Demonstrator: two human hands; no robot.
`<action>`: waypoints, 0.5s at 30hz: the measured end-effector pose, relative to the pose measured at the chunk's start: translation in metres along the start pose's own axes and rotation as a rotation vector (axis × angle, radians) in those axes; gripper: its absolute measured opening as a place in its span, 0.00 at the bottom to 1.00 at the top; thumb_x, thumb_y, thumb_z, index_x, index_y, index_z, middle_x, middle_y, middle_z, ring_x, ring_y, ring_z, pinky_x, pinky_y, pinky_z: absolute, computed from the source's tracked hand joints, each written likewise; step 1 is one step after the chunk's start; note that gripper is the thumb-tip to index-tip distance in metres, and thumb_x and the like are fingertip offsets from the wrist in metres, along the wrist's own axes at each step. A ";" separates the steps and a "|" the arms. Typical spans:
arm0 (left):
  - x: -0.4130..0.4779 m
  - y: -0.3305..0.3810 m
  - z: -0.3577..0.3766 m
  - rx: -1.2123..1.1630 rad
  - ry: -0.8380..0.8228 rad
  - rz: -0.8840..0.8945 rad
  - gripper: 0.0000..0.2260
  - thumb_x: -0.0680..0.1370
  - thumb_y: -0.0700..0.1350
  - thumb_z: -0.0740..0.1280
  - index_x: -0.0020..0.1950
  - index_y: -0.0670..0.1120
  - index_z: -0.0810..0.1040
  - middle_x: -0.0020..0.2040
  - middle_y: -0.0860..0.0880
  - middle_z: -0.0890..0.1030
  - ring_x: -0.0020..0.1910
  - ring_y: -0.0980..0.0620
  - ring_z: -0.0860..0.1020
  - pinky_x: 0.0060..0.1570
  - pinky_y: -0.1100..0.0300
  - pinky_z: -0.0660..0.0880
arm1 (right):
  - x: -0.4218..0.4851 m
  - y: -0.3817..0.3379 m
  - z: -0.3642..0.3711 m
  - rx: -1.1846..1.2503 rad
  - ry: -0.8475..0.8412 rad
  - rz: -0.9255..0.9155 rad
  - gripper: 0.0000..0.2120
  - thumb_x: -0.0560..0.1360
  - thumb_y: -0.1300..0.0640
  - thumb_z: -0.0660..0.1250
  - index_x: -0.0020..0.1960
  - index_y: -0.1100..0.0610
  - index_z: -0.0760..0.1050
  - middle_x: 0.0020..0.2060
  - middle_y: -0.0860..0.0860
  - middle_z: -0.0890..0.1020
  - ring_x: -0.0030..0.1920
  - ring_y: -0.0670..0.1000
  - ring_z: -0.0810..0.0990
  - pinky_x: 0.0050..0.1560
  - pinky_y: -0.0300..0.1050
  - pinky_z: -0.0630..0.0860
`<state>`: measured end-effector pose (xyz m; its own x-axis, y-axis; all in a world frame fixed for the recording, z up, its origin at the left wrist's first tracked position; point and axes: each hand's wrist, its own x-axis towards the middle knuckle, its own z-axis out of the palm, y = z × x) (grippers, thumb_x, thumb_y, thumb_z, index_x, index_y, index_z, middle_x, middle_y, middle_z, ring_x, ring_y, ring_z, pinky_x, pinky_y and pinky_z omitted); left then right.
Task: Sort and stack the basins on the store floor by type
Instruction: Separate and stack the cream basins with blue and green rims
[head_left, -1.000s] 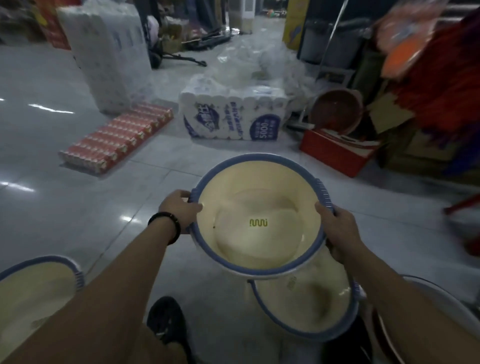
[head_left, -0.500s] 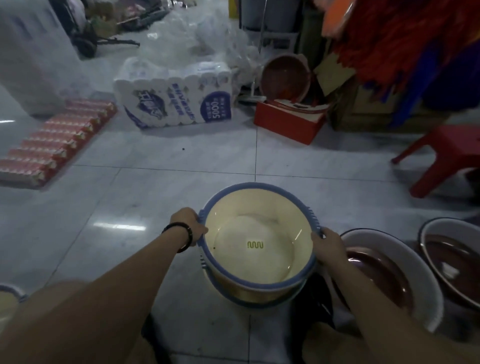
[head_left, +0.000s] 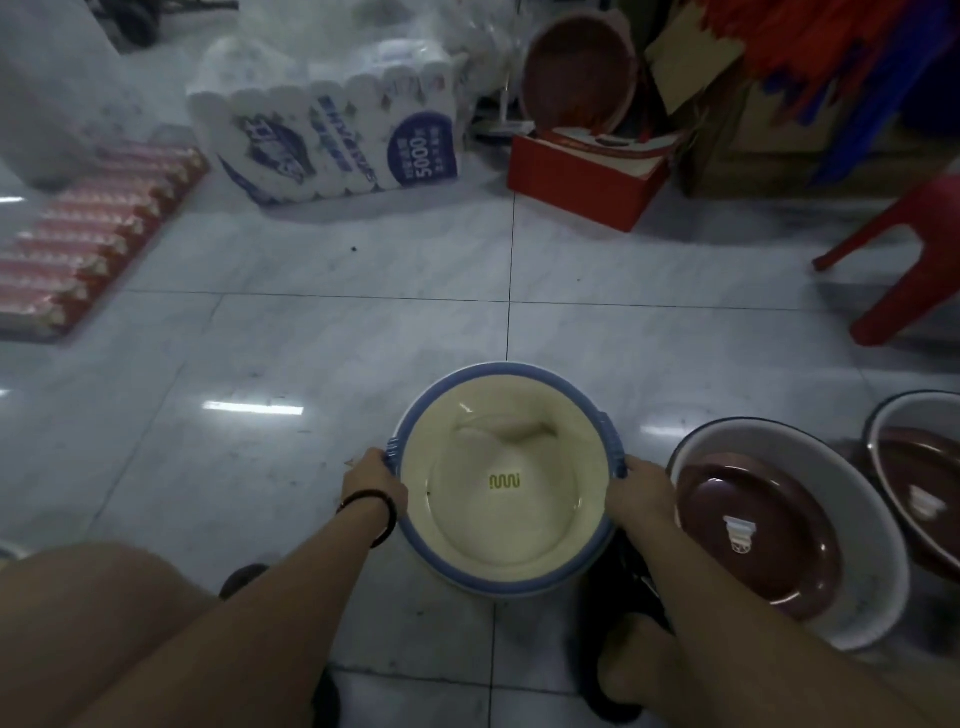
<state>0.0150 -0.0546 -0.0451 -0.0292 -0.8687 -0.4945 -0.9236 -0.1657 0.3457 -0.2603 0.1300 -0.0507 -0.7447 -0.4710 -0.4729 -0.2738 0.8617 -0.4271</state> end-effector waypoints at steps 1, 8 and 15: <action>0.002 -0.001 0.002 0.008 0.006 -0.004 0.11 0.80 0.41 0.67 0.63 0.43 0.76 0.57 0.41 0.82 0.48 0.44 0.78 0.48 0.55 0.76 | 0.000 -0.002 0.001 -0.026 0.003 0.007 0.06 0.77 0.64 0.64 0.45 0.56 0.77 0.43 0.54 0.81 0.46 0.59 0.81 0.45 0.44 0.74; 0.005 0.000 -0.018 0.062 -0.160 0.027 0.18 0.78 0.43 0.72 0.67 0.44 0.75 0.63 0.42 0.81 0.55 0.43 0.79 0.58 0.53 0.79 | -0.009 -0.029 0.006 -0.076 0.100 0.173 0.20 0.74 0.58 0.67 0.66 0.58 0.74 0.69 0.65 0.73 0.67 0.67 0.75 0.66 0.55 0.76; -0.020 0.018 -0.176 0.310 -0.314 0.168 0.22 0.82 0.53 0.69 0.73 0.45 0.76 0.68 0.45 0.78 0.61 0.42 0.81 0.58 0.44 0.82 | -0.075 -0.182 0.015 0.253 -0.022 -0.307 0.16 0.82 0.60 0.66 0.70 0.54 0.79 0.63 0.58 0.82 0.59 0.60 0.82 0.58 0.52 0.80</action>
<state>0.0662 -0.1222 0.1112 -0.2584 -0.6806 -0.6856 -0.9653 0.1539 0.2110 -0.1455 0.0057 0.0504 -0.6371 -0.7062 -0.3089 -0.3213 0.6076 -0.7264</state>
